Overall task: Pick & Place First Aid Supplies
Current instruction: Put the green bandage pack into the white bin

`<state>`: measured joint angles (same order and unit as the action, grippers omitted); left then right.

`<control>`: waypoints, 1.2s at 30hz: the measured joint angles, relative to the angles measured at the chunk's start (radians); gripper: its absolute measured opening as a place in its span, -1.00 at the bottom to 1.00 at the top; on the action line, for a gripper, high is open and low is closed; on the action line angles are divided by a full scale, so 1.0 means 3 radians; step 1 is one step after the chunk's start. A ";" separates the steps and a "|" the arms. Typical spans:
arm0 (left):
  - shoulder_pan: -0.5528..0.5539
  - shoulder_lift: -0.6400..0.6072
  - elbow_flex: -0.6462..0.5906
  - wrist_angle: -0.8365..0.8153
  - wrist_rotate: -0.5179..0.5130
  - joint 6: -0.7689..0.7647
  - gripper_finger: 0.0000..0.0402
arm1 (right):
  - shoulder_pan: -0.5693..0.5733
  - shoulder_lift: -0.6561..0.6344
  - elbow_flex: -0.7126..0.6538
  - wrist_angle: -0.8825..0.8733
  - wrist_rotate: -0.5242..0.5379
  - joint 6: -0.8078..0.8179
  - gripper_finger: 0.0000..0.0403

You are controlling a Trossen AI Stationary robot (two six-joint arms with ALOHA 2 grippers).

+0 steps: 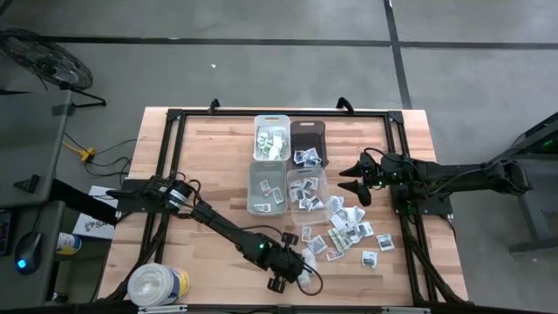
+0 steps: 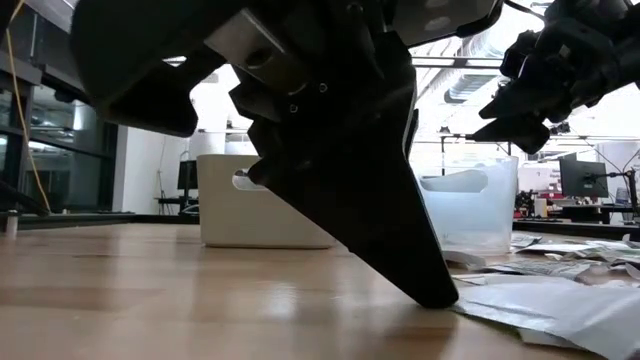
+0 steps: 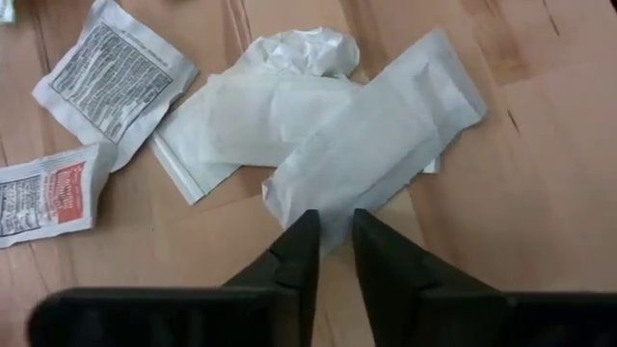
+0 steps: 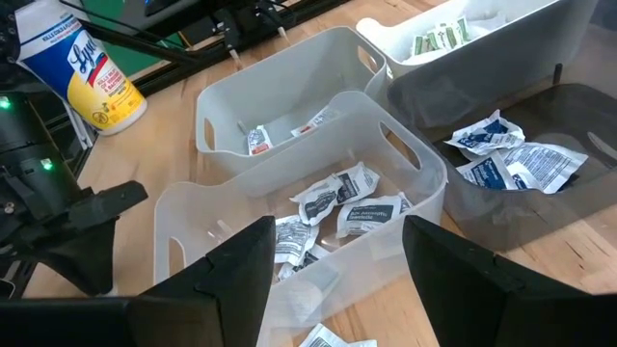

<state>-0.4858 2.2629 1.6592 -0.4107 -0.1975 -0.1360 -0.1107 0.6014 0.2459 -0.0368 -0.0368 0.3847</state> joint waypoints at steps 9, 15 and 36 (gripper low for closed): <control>0.0011 0.0203 0.0010 0.0012 0.0374 -0.0218 -0.98 | 0.0000 0.0000 -0.0001 -0.0001 0.0000 -0.0001 0.10; 0.0010 0.0158 0.0032 -0.0017 0.0387 -0.0261 -0.99 | 0.0001 -0.0001 -0.0001 -0.0008 0.0000 0.0000 0.10; 0.0048 -0.0273 0.0971 -0.1706 0.0129 -0.0333 -1.00 | 0.0001 -0.0001 -0.0001 -0.0009 -0.0001 0.0000 0.10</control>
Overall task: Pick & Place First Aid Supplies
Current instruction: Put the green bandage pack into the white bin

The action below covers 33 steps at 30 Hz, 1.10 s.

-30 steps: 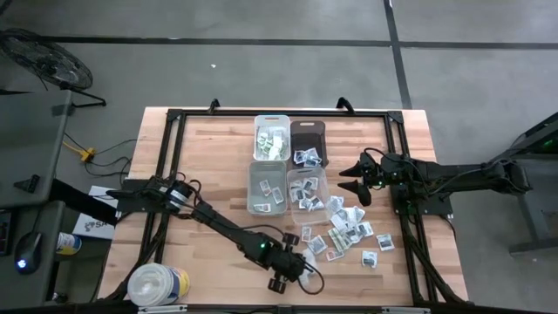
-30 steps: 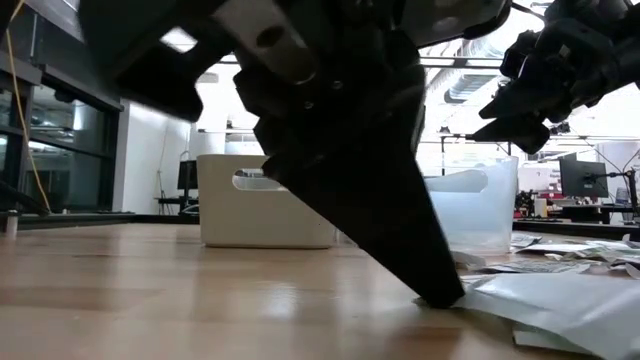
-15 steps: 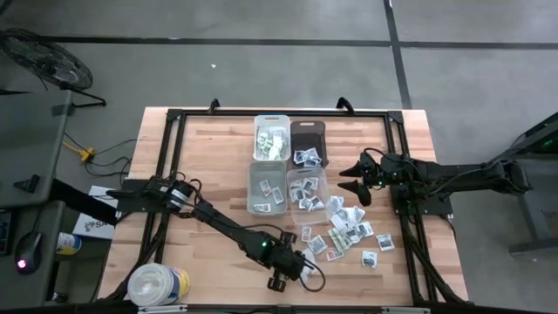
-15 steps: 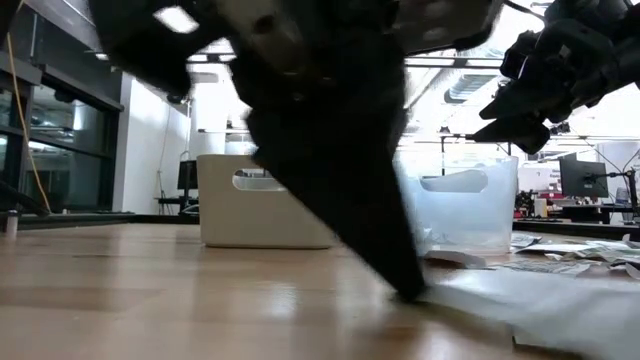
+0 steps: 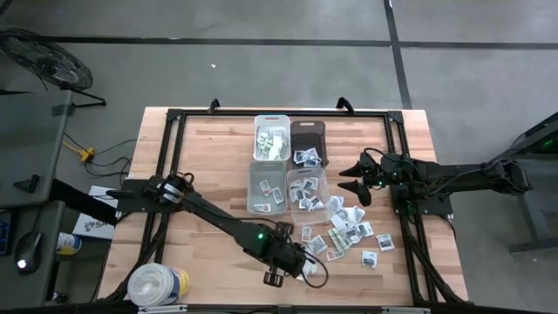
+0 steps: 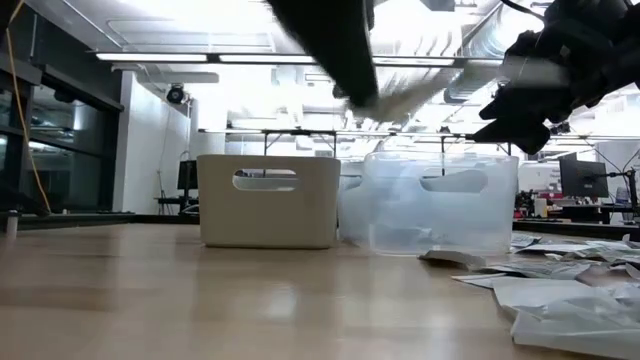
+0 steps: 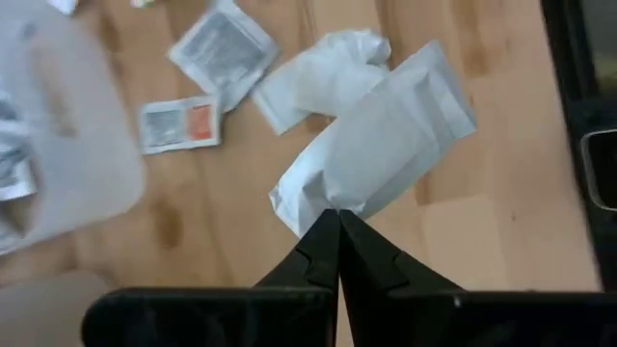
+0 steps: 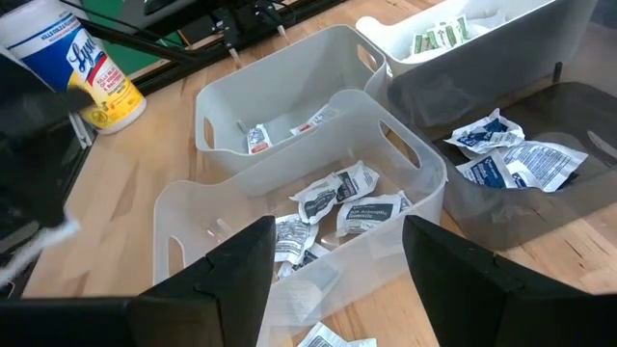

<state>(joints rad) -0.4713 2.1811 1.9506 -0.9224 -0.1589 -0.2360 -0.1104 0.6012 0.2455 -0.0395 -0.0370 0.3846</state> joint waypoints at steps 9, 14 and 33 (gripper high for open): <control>0.0195 -0.0001 0.0815 -0.1020 -0.0099 0.0082 -1.00 | 0.0000 -0.0001 0.0000 0.0000 0.0000 0.0000 0.10; 0.0354 -0.0003 0.1068 -0.1435 -0.0201 0.0163 -1.00 | -0.0001 0.0000 0.0000 0.0000 0.0000 0.0000 0.10; 0.1485 -0.0003 0.1159 -0.1781 -0.0344 0.1367 -1.00 | -0.0001 0.0000 0.0000 0.0000 -0.0001 0.0000 0.10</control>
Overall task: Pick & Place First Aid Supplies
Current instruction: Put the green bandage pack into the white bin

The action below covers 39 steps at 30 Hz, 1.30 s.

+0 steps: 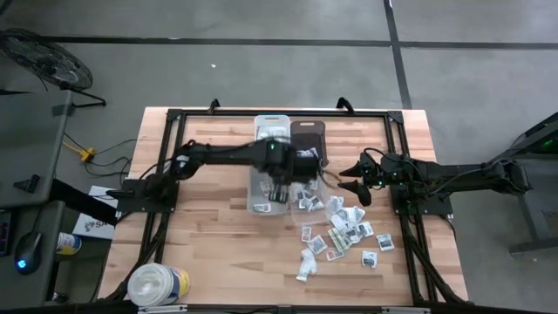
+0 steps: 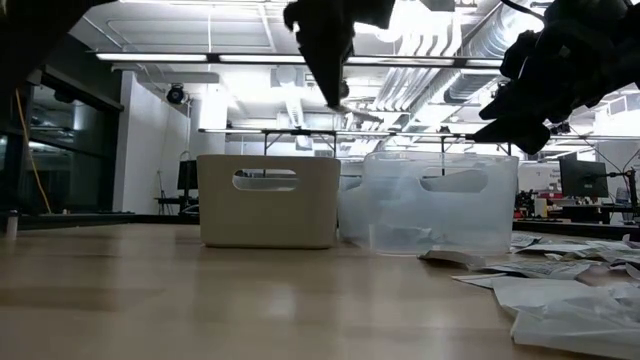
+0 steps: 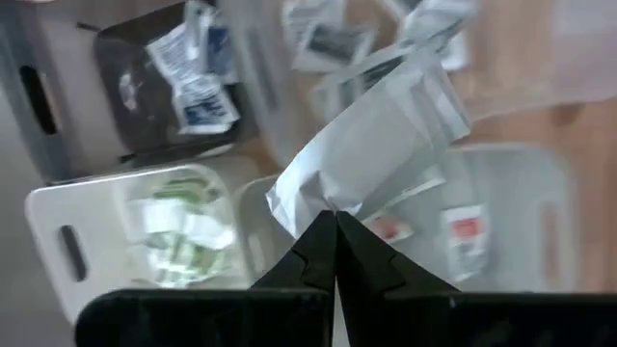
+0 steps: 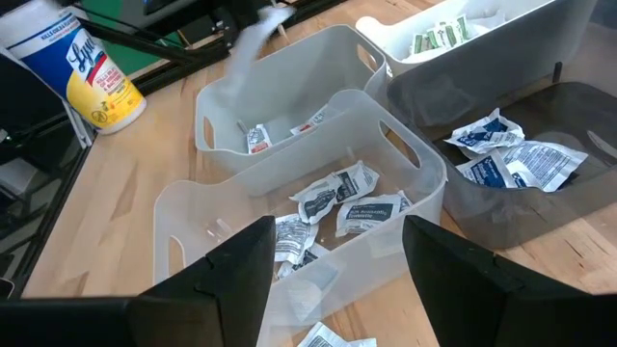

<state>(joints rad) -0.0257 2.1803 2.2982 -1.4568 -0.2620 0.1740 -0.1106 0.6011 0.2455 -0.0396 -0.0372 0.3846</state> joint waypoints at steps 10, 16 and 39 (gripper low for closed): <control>0.0648 0.0000 -0.0004 -0.0192 -0.0009 0.0934 -1.00 | 0.0000 0.0000 0.0000 -0.0001 0.0001 0.0000 0.10; 0.1013 0.0000 -0.0006 -0.0215 -0.0034 0.1420 -1.00 | -0.0001 0.0000 0.0000 0.0000 0.0000 0.0000 0.10; 0.1593 0.0127 -0.0367 0.0012 0.0273 0.2228 -0.98 | 0.0000 0.0001 0.0000 0.0004 0.0000 -0.0001 0.10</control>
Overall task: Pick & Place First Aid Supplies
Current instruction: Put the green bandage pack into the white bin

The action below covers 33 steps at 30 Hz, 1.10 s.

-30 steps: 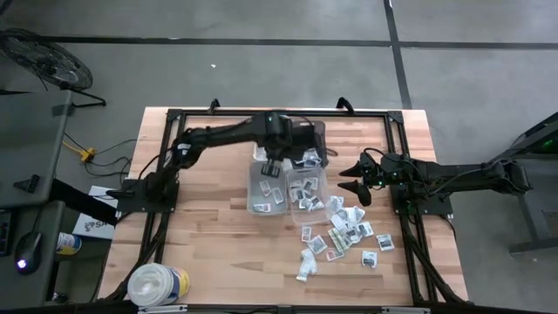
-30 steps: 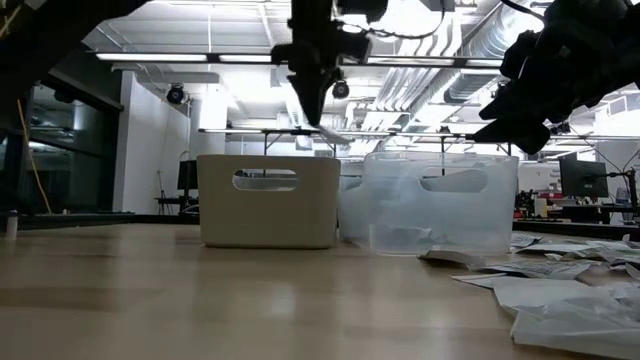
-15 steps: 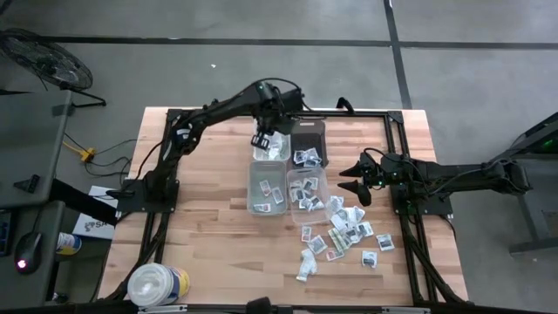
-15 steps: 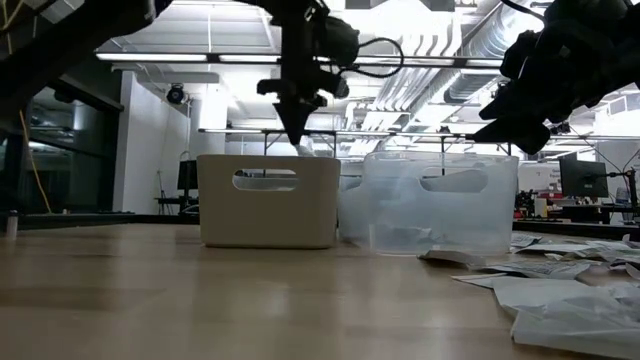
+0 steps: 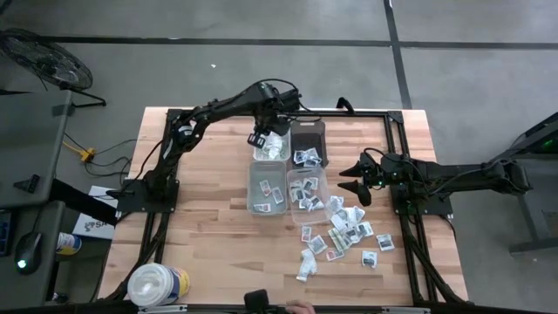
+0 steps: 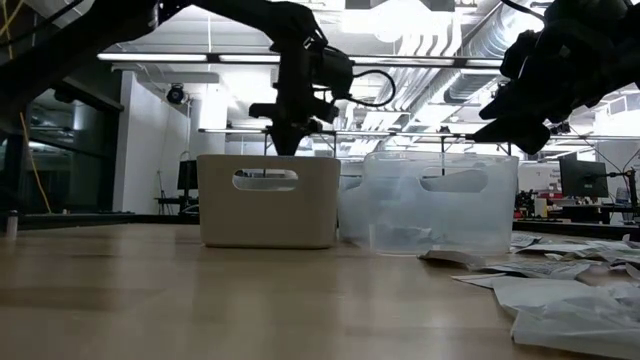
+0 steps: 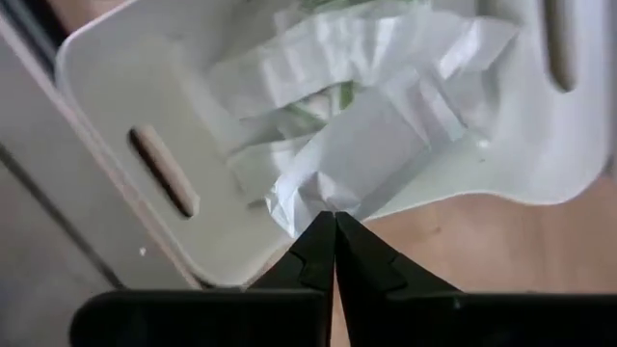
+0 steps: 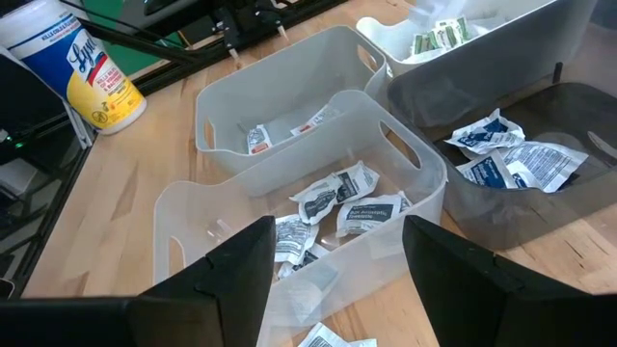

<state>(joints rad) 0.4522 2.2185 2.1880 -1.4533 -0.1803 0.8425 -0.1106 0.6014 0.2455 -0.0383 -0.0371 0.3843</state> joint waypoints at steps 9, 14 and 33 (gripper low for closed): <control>-0.0077 0.0000 -0.0084 0.0027 -0.0024 0.0015 -0.53 | 0.0000 0.0000 0.0000 0.0002 0.0001 0.0000 0.10; -0.0215 -0.0040 -0.0085 0.0005 -0.0221 -0.0143 -0.36 | 0.0001 0.0000 0.0000 0.0003 0.0000 0.0000 0.10; -0.1514 -0.0173 -0.0085 0.0088 -0.0247 -0.1558 -0.34 | 0.0001 -0.0001 0.0000 -0.0003 0.0000 0.0001 0.10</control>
<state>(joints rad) -0.0020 2.1666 2.1624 -1.4270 -0.2543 0.3750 -0.1104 0.6010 0.2454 -0.0391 -0.0371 0.3847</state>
